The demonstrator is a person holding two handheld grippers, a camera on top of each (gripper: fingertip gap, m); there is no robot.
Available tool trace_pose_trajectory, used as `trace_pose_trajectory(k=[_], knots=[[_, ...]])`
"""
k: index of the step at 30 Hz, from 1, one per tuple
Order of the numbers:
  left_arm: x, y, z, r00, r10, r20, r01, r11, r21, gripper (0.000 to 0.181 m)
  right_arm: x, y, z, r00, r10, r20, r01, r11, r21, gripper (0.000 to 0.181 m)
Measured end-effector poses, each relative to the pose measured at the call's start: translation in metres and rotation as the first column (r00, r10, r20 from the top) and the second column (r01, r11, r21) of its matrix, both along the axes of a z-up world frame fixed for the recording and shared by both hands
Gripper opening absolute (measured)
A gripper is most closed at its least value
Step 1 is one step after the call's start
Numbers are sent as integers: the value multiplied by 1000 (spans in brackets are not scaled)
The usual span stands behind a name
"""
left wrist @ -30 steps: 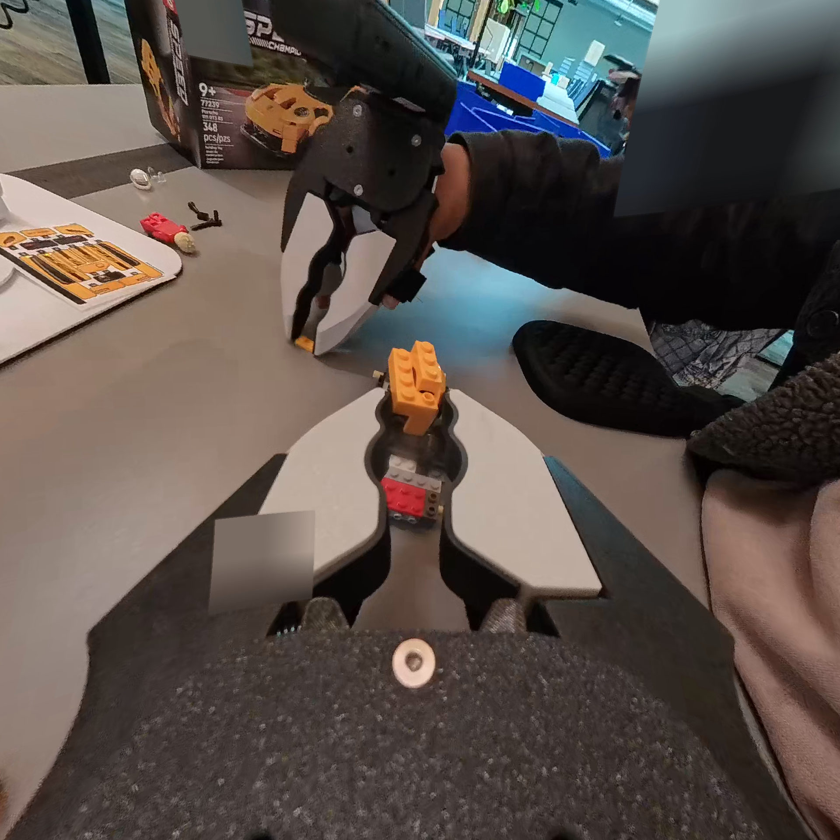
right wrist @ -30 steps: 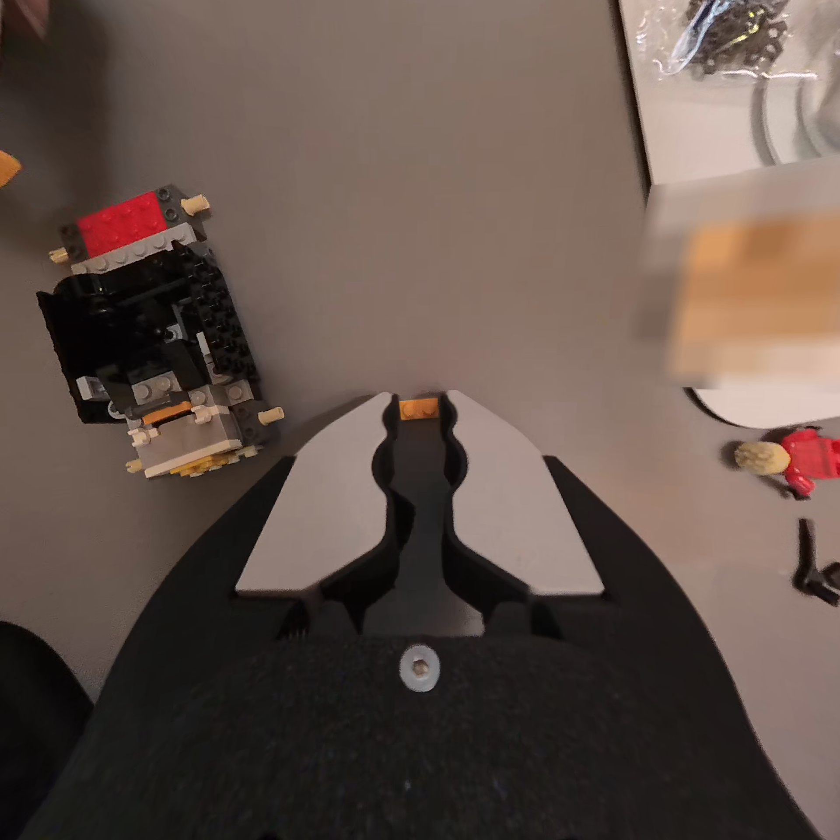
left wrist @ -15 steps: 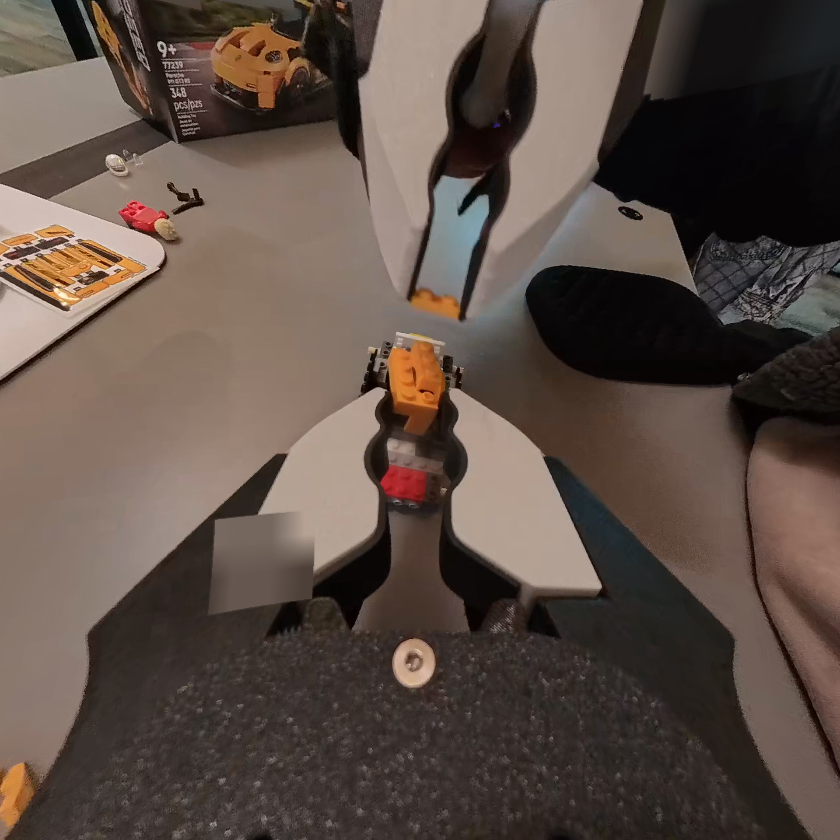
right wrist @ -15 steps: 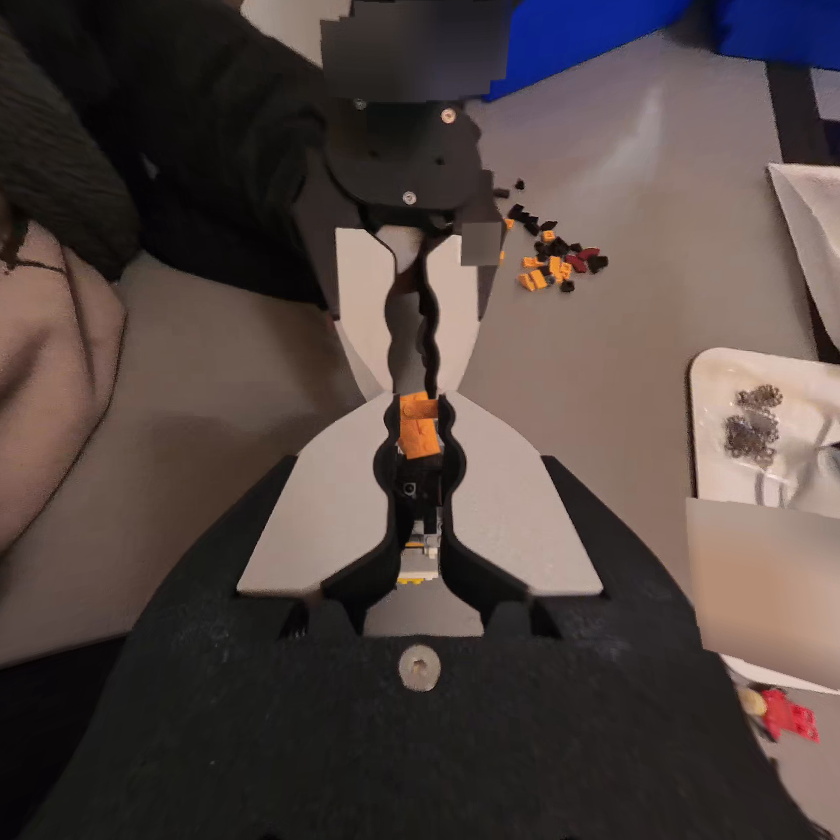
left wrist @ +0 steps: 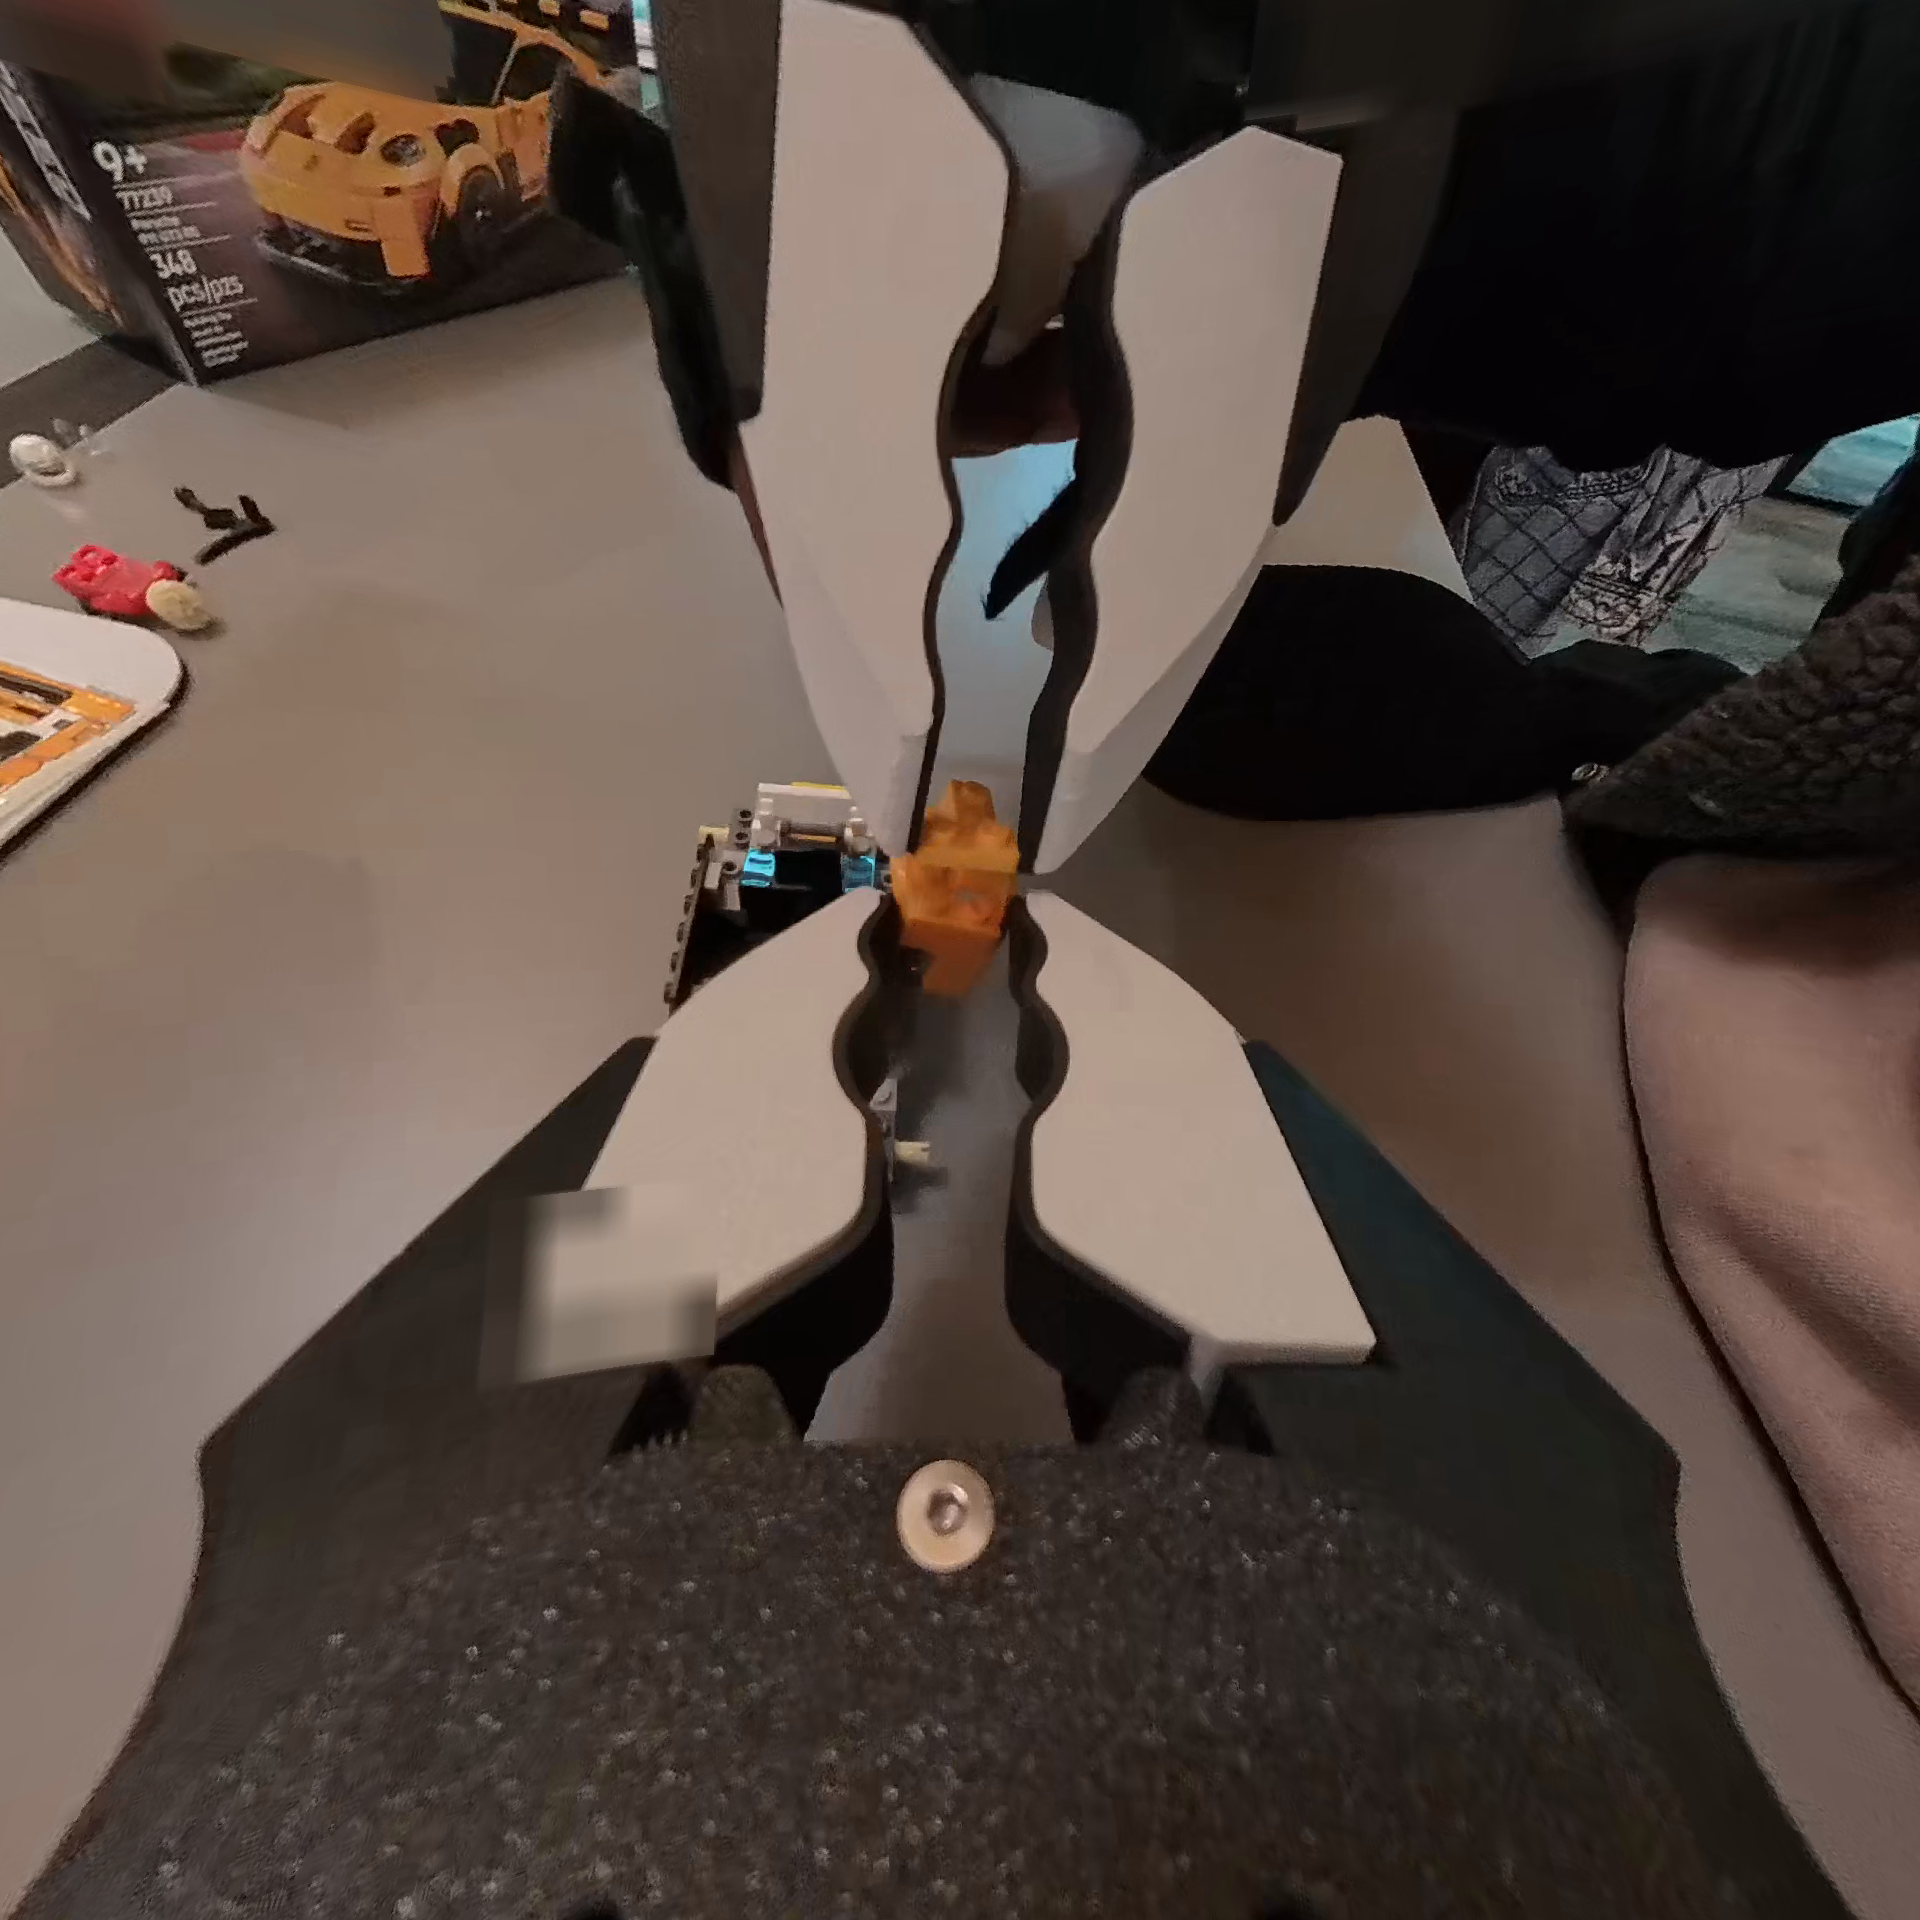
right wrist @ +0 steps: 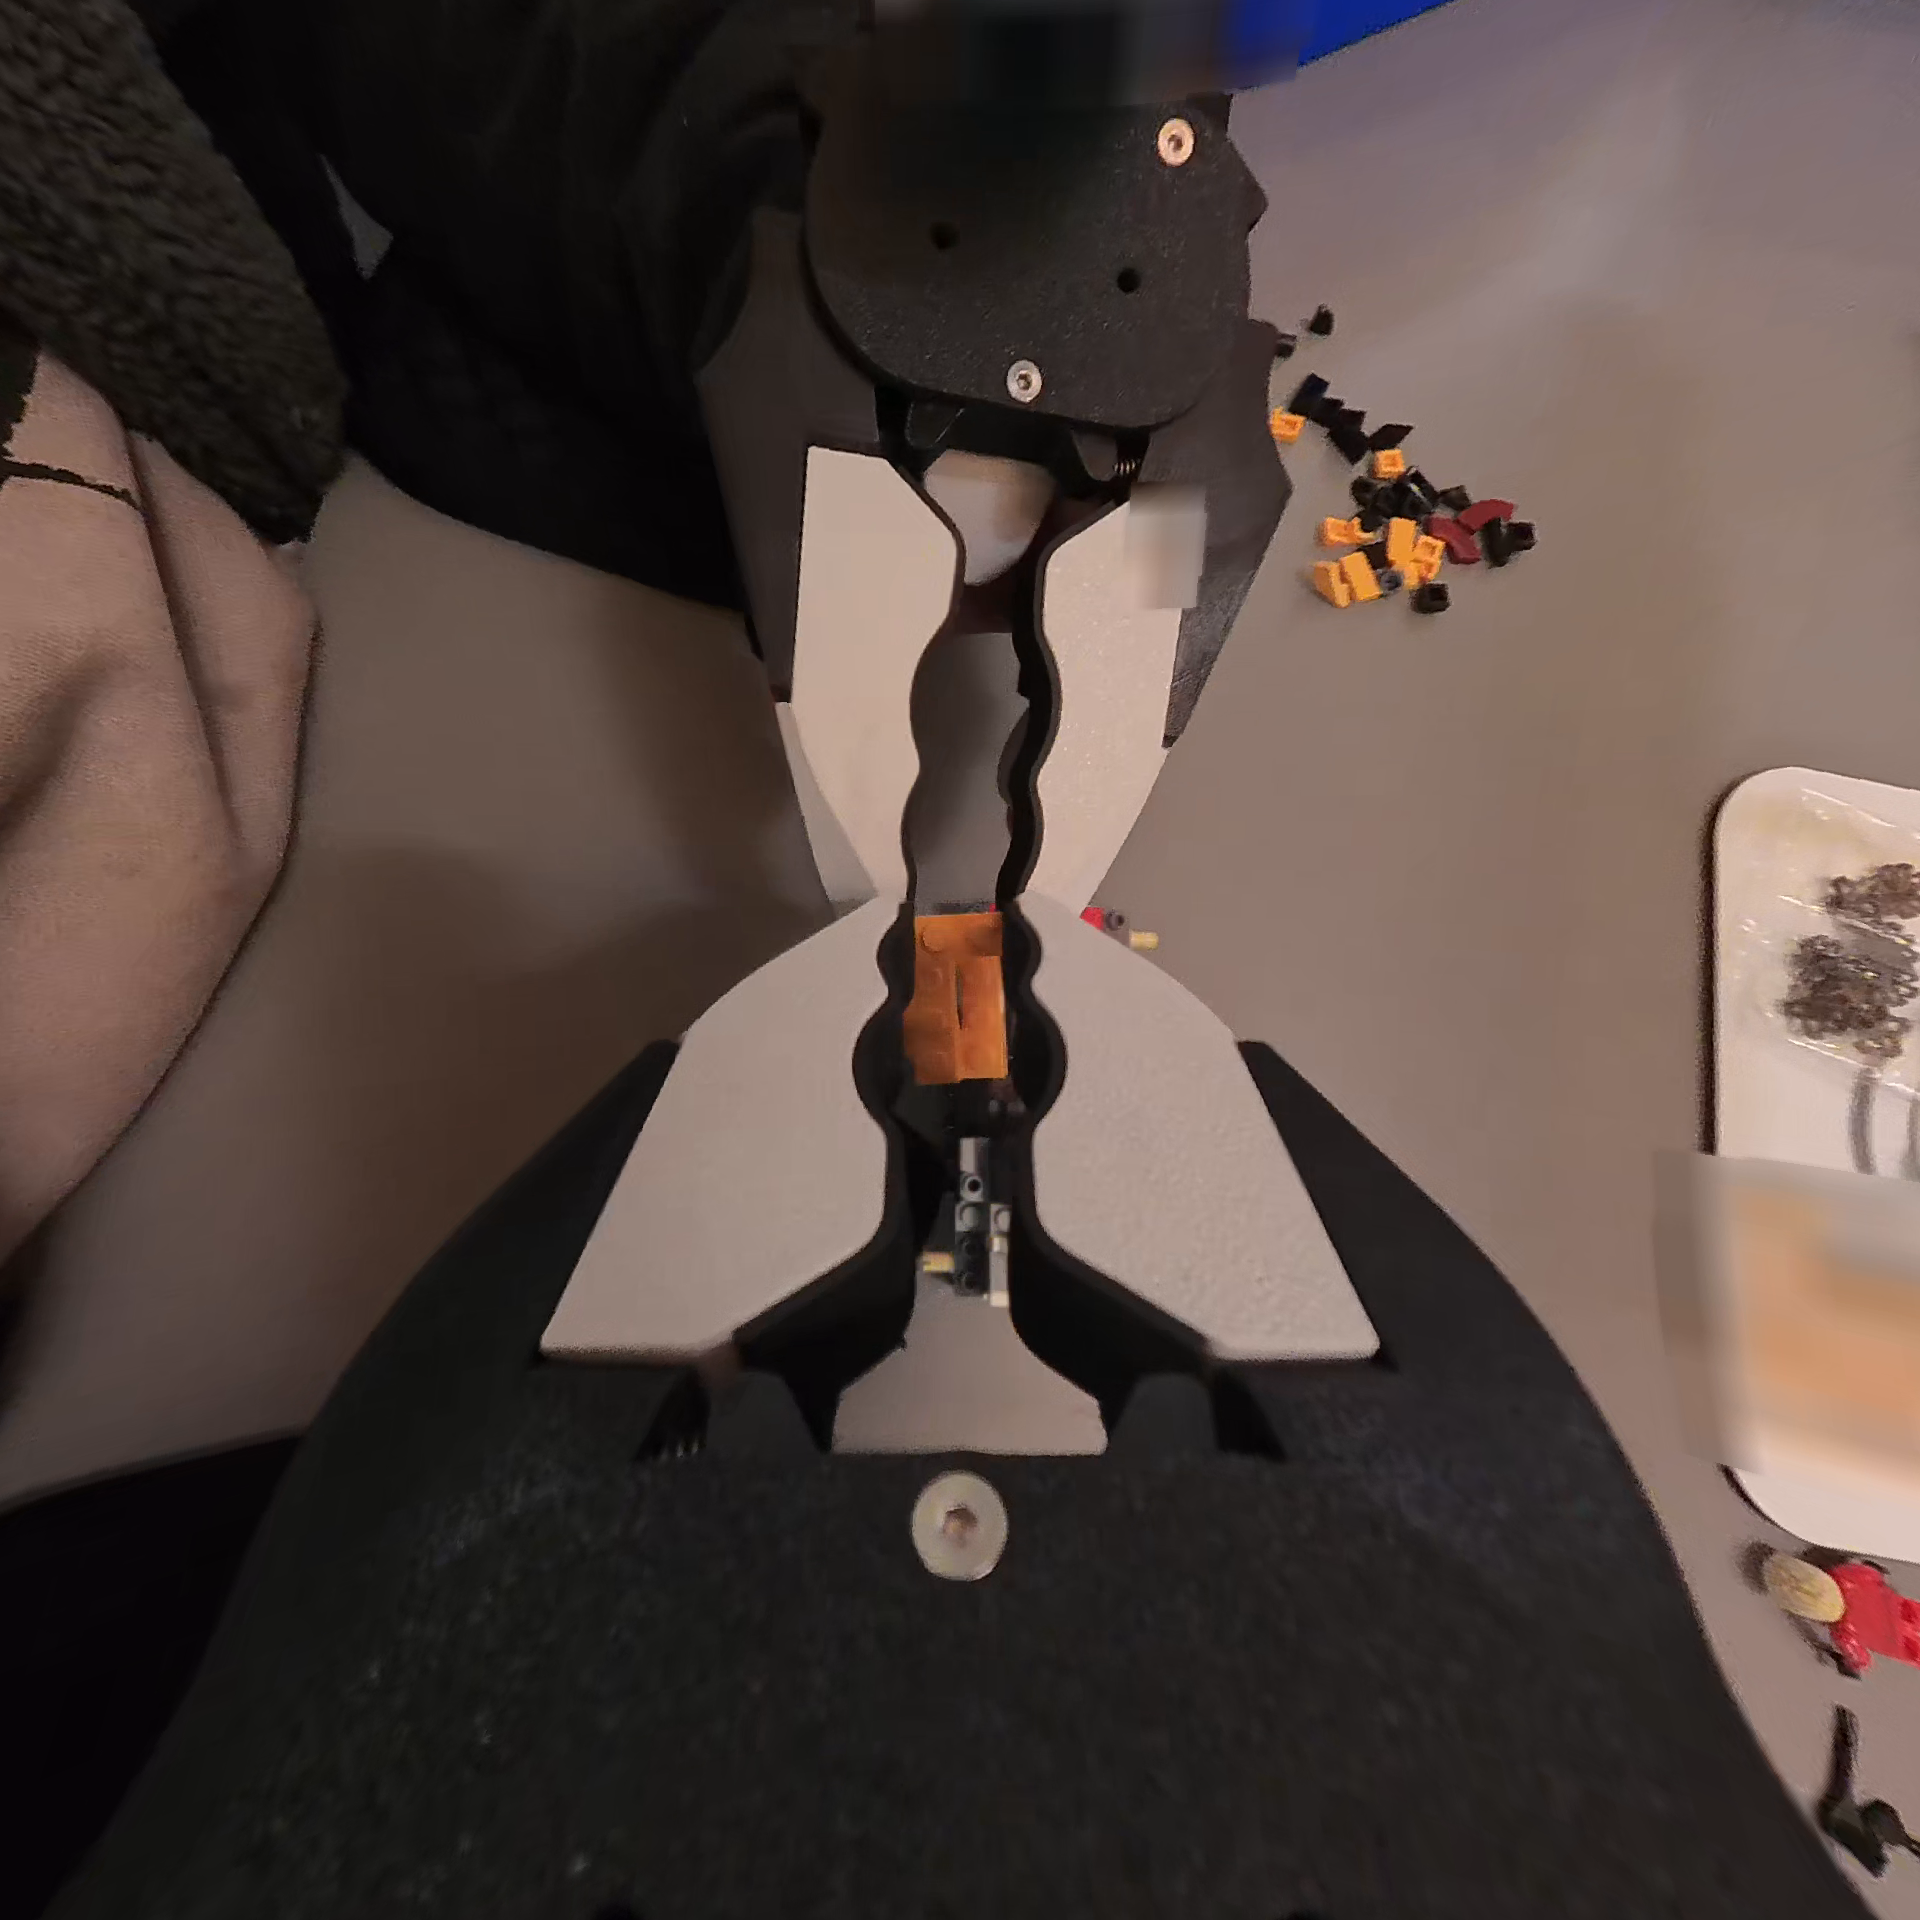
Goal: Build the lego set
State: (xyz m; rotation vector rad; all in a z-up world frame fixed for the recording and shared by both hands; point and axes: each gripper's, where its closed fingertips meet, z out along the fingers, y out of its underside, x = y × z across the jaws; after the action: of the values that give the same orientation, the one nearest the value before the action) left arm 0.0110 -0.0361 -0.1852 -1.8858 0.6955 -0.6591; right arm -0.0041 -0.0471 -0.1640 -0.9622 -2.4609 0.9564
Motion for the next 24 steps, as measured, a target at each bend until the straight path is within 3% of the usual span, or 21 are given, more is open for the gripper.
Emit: trace_pose_trajectory(k=[20, 24], knots=[[4, -2, 8, 1000, -11, 0, 11, 999, 50, 20, 6, 1, 8, 999, -18, -30, 14, 994, -106, 20], [4, -3, 7, 1000, -11, -8, 11, 999, 46, 20, 4, 3, 14, 996, -56, -63, 47, 990, -136, 11]])
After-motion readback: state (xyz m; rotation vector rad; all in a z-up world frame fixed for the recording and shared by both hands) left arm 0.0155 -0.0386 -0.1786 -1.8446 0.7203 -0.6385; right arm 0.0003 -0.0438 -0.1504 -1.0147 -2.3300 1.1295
